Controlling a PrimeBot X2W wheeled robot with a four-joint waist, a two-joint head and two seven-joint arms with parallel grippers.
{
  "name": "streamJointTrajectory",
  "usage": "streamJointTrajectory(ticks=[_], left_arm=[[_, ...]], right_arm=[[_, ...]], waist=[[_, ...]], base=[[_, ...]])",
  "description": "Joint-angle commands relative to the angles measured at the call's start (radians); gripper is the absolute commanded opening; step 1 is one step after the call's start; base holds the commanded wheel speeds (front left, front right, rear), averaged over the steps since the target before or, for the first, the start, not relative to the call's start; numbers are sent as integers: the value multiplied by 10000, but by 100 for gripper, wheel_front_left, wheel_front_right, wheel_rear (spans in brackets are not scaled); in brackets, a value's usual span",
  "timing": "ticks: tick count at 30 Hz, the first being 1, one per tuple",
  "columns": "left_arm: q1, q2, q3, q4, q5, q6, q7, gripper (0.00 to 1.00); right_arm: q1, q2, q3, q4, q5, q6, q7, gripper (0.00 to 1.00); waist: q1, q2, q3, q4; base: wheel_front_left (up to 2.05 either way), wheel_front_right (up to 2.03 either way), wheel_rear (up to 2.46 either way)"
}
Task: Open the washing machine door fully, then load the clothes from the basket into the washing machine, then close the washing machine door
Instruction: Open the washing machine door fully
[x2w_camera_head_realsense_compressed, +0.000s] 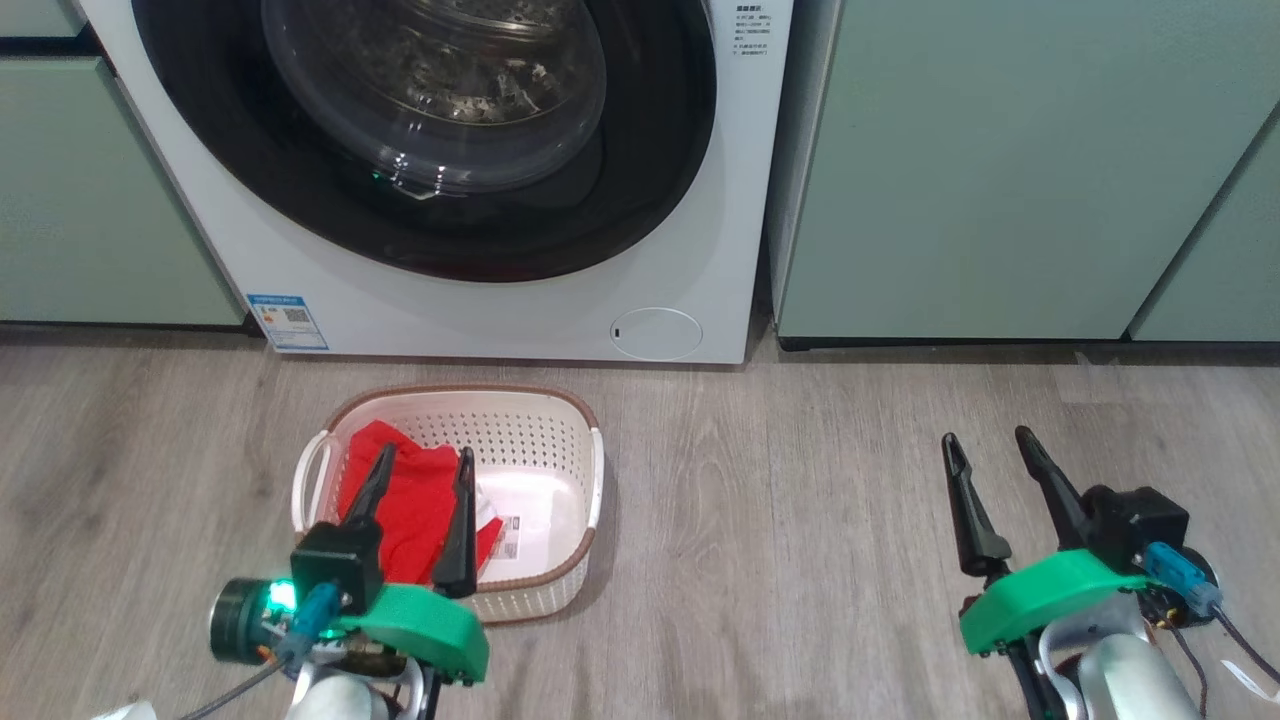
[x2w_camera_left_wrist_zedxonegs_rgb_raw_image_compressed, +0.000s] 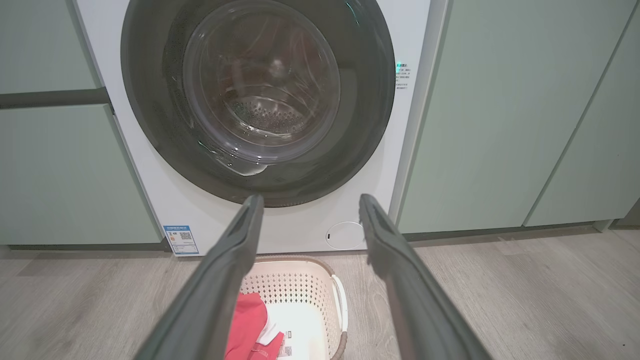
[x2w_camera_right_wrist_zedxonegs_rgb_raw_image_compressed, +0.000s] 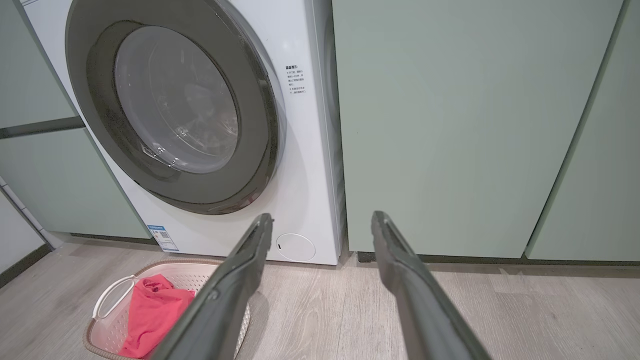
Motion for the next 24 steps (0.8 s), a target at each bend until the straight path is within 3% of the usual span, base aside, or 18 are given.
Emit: streamJointTrajectory(ticks=[1,24], left_arm=[[-302,85,307,-354,101,-2,-124,100],[-311,85,237,-429,137,69,-124,100]], right_arm=[[-466,-72,225,-331,37,0,-134,100],[-495,-72,99,-402,29,0,-134,100]], waist=[[0,0,-5,-1],[0,0,159,-16]], base=[[0,0,0],[0,0,0]])
